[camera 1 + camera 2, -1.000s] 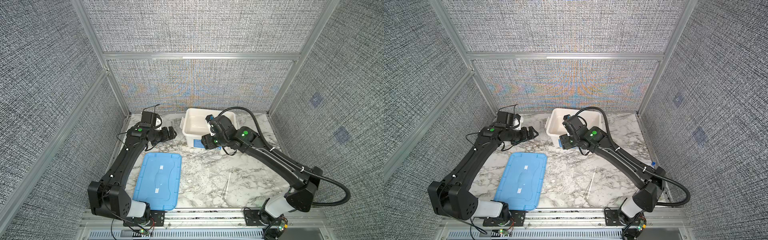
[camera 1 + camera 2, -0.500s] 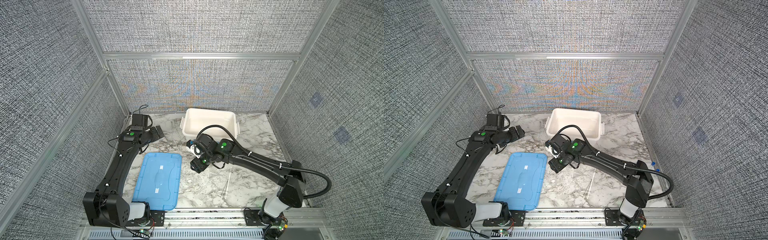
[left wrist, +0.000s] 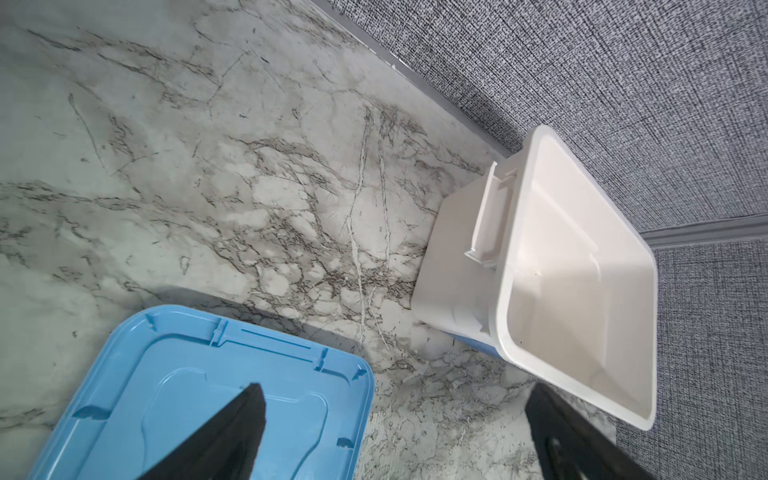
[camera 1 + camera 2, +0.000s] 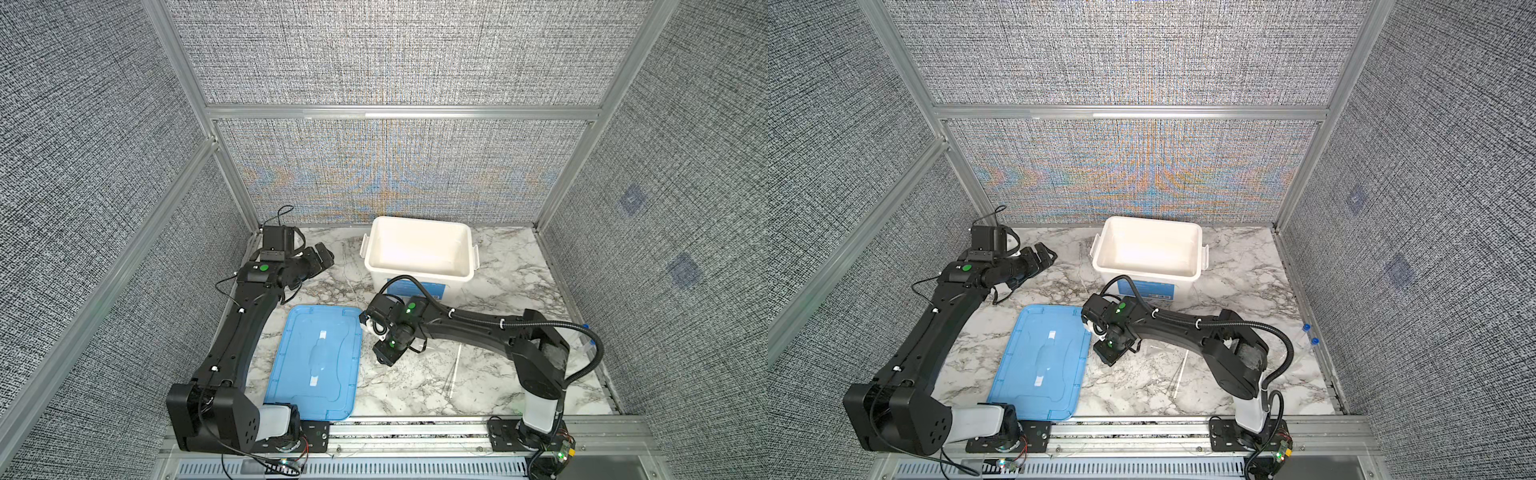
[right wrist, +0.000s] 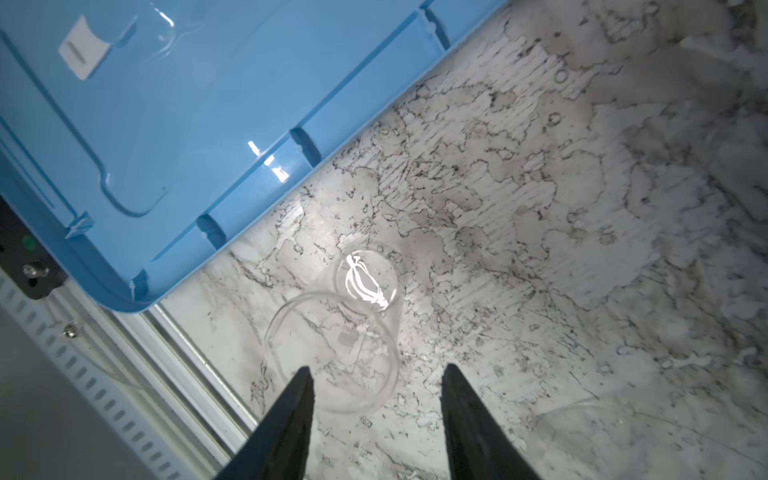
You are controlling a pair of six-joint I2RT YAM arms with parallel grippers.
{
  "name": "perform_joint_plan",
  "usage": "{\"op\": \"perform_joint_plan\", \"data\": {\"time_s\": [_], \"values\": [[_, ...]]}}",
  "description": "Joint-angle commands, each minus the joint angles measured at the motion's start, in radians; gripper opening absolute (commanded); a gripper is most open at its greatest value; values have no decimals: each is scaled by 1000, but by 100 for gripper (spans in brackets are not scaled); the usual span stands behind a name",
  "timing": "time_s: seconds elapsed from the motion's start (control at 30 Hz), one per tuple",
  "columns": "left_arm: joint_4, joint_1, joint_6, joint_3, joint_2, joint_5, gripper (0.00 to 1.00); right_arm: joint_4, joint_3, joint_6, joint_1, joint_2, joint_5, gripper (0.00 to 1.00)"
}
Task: Organize the chemistry lab equipment
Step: 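Close the right gripper on the rim of the clear funnel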
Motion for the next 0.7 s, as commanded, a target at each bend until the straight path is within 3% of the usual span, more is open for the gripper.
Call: {"op": "perform_joint_plan", "data": {"time_s": [0.0, 0.1, 0.33, 0.5, 0.67], "values": [[16, 2, -7, -11, 0, 51, 99, -16, 33, -7, -1, 37, 40, 44], [11, 2, -20, -16, 1, 49, 99, -40, 66, -42, 0, 74, 63, 37], [75, 2, -60, -81, -13, 62, 99, -53, 117, -78, 0, 129, 33, 3], [75, 2, -32, -91, -45, 15, 99, -56, 112, -60, -2, 110, 36, 0], [81, 2, -61, -103, -43, 87, 99, -147, 143, -53, -2, 31, 59, 0]]}}
